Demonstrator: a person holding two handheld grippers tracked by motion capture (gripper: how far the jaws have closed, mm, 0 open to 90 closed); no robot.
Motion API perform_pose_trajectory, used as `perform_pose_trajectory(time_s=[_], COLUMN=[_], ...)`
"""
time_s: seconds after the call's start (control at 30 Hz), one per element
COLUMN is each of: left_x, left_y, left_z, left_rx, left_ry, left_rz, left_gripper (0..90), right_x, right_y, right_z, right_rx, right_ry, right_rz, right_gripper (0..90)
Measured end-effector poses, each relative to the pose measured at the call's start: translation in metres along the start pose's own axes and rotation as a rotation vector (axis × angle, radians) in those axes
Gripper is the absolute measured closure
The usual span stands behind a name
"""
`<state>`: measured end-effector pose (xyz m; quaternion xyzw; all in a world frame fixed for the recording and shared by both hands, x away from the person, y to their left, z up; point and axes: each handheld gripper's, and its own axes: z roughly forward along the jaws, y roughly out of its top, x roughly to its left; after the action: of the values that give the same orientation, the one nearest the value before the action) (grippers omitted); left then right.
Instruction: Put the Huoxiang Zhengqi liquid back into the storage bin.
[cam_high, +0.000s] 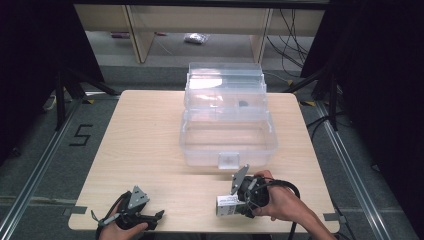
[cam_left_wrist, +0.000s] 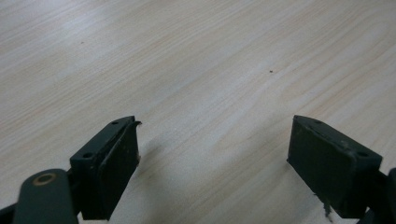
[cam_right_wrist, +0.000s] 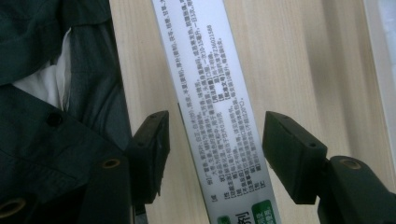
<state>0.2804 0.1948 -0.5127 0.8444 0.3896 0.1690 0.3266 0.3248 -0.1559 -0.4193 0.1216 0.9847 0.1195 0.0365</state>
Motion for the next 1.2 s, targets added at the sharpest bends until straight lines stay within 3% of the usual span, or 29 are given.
perform_pose_trajectory(time_s=[0.1,0.13,0.17,0.3,0.33,0.37,0.47,0.5,0.53,0.57,0.63,0.73,0.8,0.83,0.87,0.9,1.03,1.07,1.1,1.2], left_x=[0.000,-0.001,0.000,-0.001,-0.001,-0.001,0.000,-0.001,-0.001,0.000,0.000,0.000,0.001,0.000,0.000,0.000,0.000,0.000,0.000,0.000], left_y=[0.000,0.000,0.000,0.000,0.000,0.000,0.000,0.000,0.000,0.000,0.000,0.000,0.000,0.000,0.000,0.000,0.000,0.000,0.000,0.000], left_z=[0.001,0.000,0.000,0.001,0.000,0.000,0.000,0.001,0.001,0.000,0.000,0.000,0.000,0.000,0.000,0.001,0.000,0.000,0.000,0.000], left_rx=[-0.003,-0.002,0.000,-0.006,-0.004,-0.004,-0.006,-0.005,-0.005,0.001,-0.006,-0.005,-0.002,-0.002,-0.002,-0.007,-0.002,-0.002,0.001,-0.003], left_ry=[0.003,0.003,0.001,0.003,0.002,0.002,0.000,0.003,0.003,0.001,0.001,0.003,0.003,0.002,0.002,0.004,0.002,0.001,-0.004,0.002], left_rz=[0.007,-0.009,0.002,-0.003,-0.004,-0.004,-0.003,-0.008,-0.008,0.004,0.000,0.008,0.009,-0.005,-0.005,0.009,-0.005,-0.004,-0.002,0.003], left_gripper=[15.8,15.8,15.8,15.8,15.8,15.8,15.8,15.8,15.8,15.8,15.8,15.8,15.8,15.8,15.8,15.8,15.8,15.8,15.8,15.8], right_x=[-0.002,-0.002,-0.002,-0.005,-0.004,-0.005,-0.003,-0.006,-0.004,-0.006,-0.006,-0.003,-0.006,-0.003,-0.003,-0.009,-0.008,-0.007,-0.010,-0.011], right_y=[0.004,0.005,0.004,0.007,0.007,0.008,0.008,0.010,0.009,0.010,0.011,0.011,0.013,0.012,0.012,0.013,0.013,0.014,0.013,0.012], right_z=[0.002,0.002,0.001,0.004,0.003,0.004,0.005,0.006,0.006,0.007,0.008,0.008,0.009,0.009,0.009,0.012,0.012,0.010,0.010,0.008], right_rx=[0.004,0.012,0.028,0.043,0.054,0.051,0.061,0.067,0.075,0.074,0.089,0.112,0.117,0.129,0.129,0.120,0.125,0.135,0.130,0.109], right_ry=[0.017,0.014,0.009,0.008,0.012,0.012,0.016,0.017,0.020,0.021,0.020,0.014,0.024,0.025,0.025,0.031,0.034,0.028,0.044,0.064], right_rz=[-0.030,-0.038,-0.027,-0.069,-0.043,-0.074,-0.043,-0.096,-0.071,-0.104,-0.113,-0.084,-0.131,-0.080,-0.080,-0.176,-0.166,-0.142,-0.166,-0.166], right_gripper=[46.1,46.9,47.6,49.7,50.1,50.6,51.6,53.1,53.3,53.9,55.0,56.4,57.5,58.1,58.1,59.9,63.6,63.8,63.9,63.9])
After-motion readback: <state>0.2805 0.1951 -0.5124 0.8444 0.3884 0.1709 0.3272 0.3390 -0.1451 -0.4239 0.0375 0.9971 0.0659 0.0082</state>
